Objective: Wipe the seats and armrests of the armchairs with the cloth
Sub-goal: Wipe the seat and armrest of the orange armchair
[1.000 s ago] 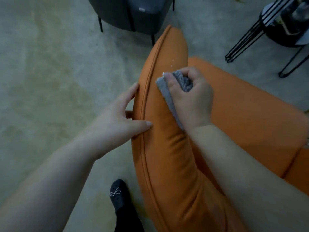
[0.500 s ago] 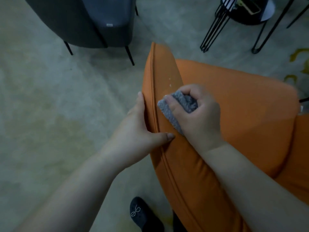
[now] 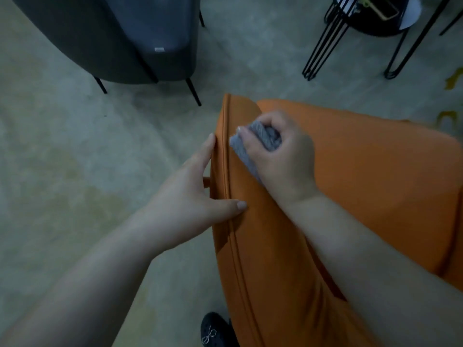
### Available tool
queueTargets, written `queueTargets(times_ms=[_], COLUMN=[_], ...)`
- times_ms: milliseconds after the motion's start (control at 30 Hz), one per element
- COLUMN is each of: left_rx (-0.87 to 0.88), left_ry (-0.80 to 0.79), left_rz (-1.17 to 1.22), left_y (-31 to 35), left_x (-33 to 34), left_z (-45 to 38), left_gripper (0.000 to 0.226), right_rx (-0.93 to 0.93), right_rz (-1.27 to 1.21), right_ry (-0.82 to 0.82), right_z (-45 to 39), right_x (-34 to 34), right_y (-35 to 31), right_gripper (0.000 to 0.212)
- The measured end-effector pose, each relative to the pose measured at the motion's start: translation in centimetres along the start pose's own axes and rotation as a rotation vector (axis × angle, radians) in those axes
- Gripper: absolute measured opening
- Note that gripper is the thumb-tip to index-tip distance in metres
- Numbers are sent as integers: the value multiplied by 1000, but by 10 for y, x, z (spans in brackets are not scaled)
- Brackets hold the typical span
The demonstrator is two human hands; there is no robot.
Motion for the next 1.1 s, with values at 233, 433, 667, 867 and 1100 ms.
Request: queueTargets(times_ms=[233, 433, 667, 867, 1100], left_rx=[-10, 0, -2, -13, 8], left_ry=[1, -31, -52, -82, -45], left_rz=[-96, -60, -131, -157, -181], left_y=[14, 16, 26, 27, 21], left_x=[-9, -12, -14, -12, -12], left_z=[-25, -42, -71, -73, -76], left_gripper=[118, 121, 119, 121, 121], right_rx=[54, 94, 298, 290, 348], right_rz=[-70, -88, -160, -129, 6], right_ry=[-23, 48, -56, -6, -21], right_z=[7, -36, -16, -4, -62], right_x=[-8, 11, 3, -1, 23], right_y=[20, 28, 56, 49, 78], right_gripper=[15, 20, 18, 17, 11])
Point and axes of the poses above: each hand's wrist, its own z-axis away from the middle knuckle, its own x-axis out of the palm, y = z × x, the point moved 7 cm from there along -z, towards the middle knuckle, and after that the axes turned 1 degree about x, right-handed, at the moved point
